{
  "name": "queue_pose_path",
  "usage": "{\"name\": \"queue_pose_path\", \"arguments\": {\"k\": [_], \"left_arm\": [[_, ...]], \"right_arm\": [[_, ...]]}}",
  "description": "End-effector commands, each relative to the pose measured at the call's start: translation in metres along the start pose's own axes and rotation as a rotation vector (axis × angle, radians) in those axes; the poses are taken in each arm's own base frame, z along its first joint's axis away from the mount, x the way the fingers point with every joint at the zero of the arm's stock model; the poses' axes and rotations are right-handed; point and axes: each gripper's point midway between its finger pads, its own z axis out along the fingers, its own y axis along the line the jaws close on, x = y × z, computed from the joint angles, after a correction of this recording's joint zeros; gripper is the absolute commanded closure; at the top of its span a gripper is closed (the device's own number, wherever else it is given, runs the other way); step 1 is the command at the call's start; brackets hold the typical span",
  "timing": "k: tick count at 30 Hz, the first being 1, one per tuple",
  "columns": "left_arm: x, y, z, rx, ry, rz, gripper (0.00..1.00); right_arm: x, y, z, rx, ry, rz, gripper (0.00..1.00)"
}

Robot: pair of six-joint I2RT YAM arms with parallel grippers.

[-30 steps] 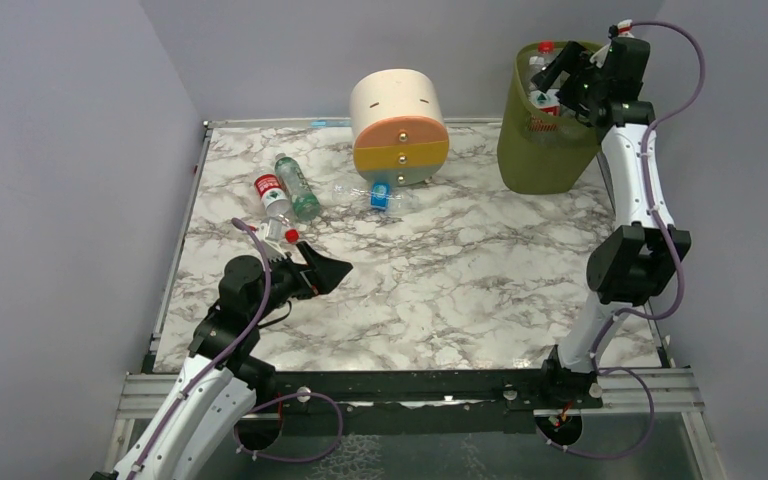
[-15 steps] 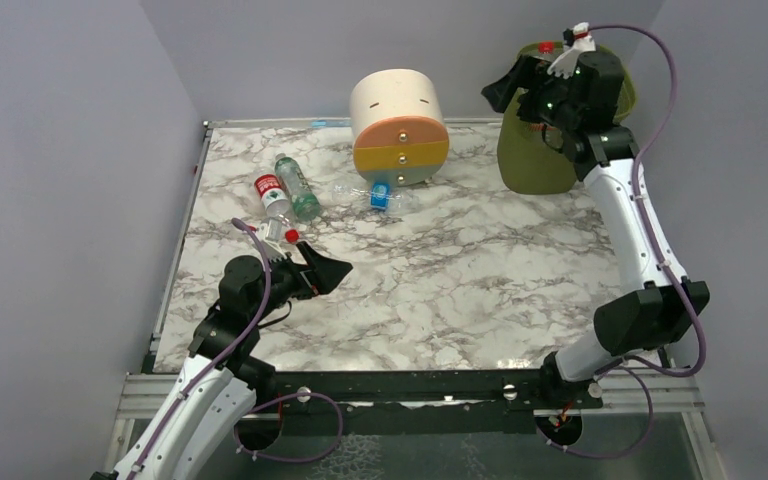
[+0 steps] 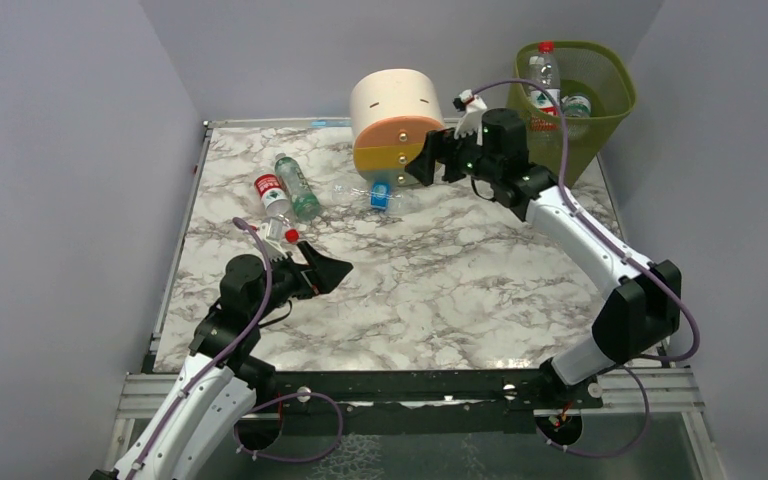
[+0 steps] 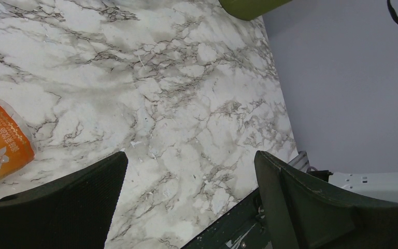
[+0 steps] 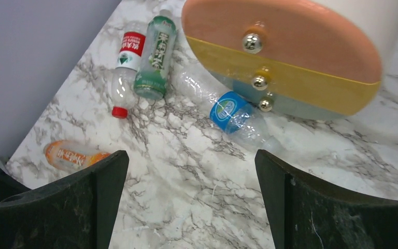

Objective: Put the plastic bottles in the bin
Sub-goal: Adjust the plastic bottle at the center of the board.

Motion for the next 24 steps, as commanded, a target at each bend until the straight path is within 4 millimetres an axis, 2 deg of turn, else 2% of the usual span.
{"name": "queue_pose_path", "arguments": {"k": [1, 6, 10, 16, 24], "left_arm": [[-0.007, -0.010, -0.003, 0.029, -0.008, 0.012, 0.01], [-0.004, -0.007, -0.004, 0.027, -0.014, 0.002, 0.01], [-0.001, -0.004, -0.005, 0.022, -0.013, -0.005, 0.01], [0.000, -0.003, -0.006, 0.015, -0.013, -0.003, 0.01], [0.001, 0.001, -0.003, 0.007, -0.013, -0.004, 0.01]], "right_arm": [[0.016, 0.004, 0.028, -0.052, -0.007, -0.083, 0.06], [0.045, -0.007, 0.054, -0.047, 0.048, -0.102, 0.06], [0.060, -0.013, 0.069, -0.034, 0.071, -0.101, 0.06], [0.072, -0.020, 0.087, -0.010, 0.080, -0.068, 0.06], [0.079, -0.037, 0.098, 0.058, 0.061, -0.054, 0.06]]}}
